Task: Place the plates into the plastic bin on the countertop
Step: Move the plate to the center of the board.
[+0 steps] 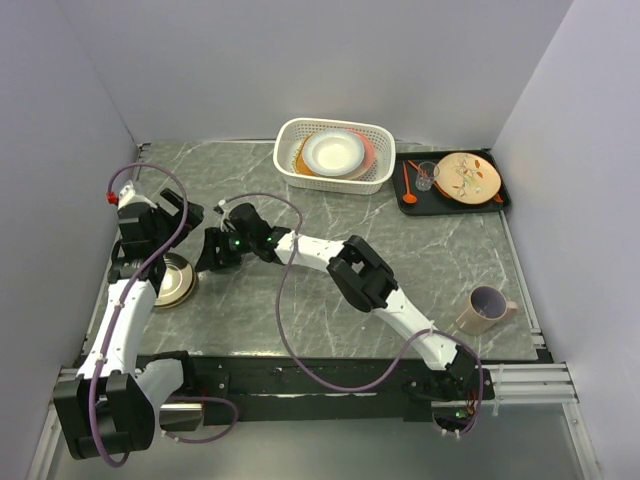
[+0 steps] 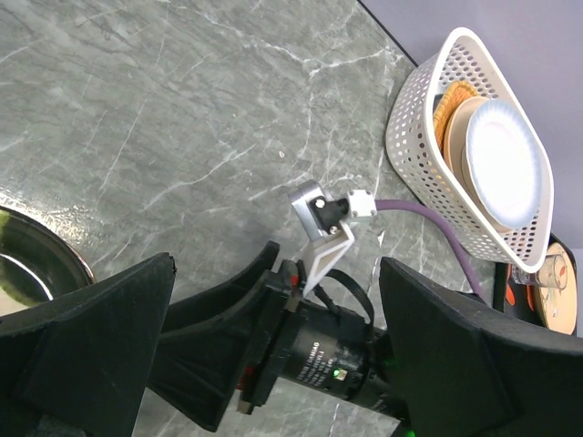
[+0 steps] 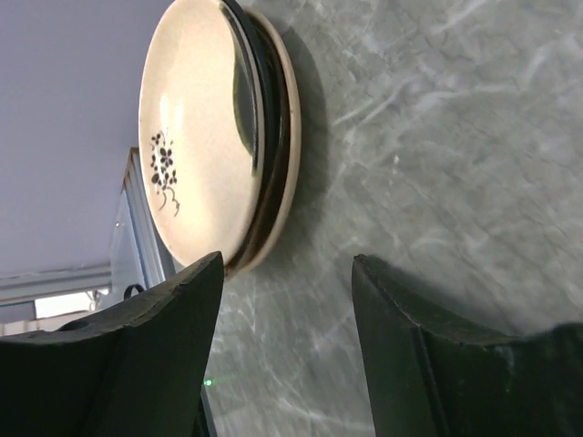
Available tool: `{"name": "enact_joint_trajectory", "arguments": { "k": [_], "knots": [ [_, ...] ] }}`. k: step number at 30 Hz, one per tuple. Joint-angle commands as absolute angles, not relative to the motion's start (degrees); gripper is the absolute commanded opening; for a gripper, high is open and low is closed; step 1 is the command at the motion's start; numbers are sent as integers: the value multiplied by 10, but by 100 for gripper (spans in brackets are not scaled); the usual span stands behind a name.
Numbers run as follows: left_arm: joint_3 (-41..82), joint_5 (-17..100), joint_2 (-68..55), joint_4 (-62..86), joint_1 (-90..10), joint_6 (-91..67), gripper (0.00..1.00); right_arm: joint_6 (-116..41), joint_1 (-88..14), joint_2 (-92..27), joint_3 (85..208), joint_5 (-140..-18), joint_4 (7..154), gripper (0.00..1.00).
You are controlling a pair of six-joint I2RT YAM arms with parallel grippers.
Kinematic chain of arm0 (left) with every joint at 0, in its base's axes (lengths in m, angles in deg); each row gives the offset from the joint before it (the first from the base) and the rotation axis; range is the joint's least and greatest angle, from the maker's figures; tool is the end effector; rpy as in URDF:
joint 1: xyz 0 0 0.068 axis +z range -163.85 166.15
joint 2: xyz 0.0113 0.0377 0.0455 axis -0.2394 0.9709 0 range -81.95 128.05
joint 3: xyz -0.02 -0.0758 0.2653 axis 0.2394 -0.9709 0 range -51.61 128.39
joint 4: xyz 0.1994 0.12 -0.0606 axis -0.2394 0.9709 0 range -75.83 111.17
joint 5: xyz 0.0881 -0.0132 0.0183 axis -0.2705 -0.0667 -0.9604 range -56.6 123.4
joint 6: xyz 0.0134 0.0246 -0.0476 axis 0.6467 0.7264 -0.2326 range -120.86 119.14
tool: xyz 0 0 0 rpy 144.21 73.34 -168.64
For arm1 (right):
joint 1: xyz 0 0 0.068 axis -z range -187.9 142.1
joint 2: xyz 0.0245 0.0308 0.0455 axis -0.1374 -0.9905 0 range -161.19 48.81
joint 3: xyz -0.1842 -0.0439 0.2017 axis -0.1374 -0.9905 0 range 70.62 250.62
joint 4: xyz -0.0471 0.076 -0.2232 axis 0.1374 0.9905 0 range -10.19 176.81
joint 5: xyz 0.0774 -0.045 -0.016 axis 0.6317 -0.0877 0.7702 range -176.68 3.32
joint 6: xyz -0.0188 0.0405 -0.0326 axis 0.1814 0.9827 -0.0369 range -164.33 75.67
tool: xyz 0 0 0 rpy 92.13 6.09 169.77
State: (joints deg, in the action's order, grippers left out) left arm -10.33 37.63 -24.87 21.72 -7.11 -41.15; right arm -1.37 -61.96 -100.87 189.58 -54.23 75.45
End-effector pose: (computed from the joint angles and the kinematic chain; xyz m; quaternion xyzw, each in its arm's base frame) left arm 0.2061 0.0215 0.2914 -0.3146 0.7738 -0.1880 0.5167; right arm 0.3170 0.4717 0.1396 -0.2255 0.7978 0.5365 0.1575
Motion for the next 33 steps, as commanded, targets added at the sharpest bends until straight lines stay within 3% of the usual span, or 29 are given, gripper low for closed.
{"name": "enact_joint_trajectory", "arguments": {
  "k": [1, 15, 28, 33],
  "knots": [
    [-75, 376, -264, 220, -66, -413, 99, -3, -639, -1043, 1953, -542, 753, 64],
    [-68, 396, -264, 221, -58, -417, 99, 16, -658, -1070, 1995, -595, 794, 61],
    [-71, 405, -267, 220, -55, -415, 99, 26, -661, -1085, 2011, -543, 782, 48],
    [-71, 407, -266, 220, -54, -413, 99, 48, -656, -1097, 2008, -506, 742, 34]
  ]
}}
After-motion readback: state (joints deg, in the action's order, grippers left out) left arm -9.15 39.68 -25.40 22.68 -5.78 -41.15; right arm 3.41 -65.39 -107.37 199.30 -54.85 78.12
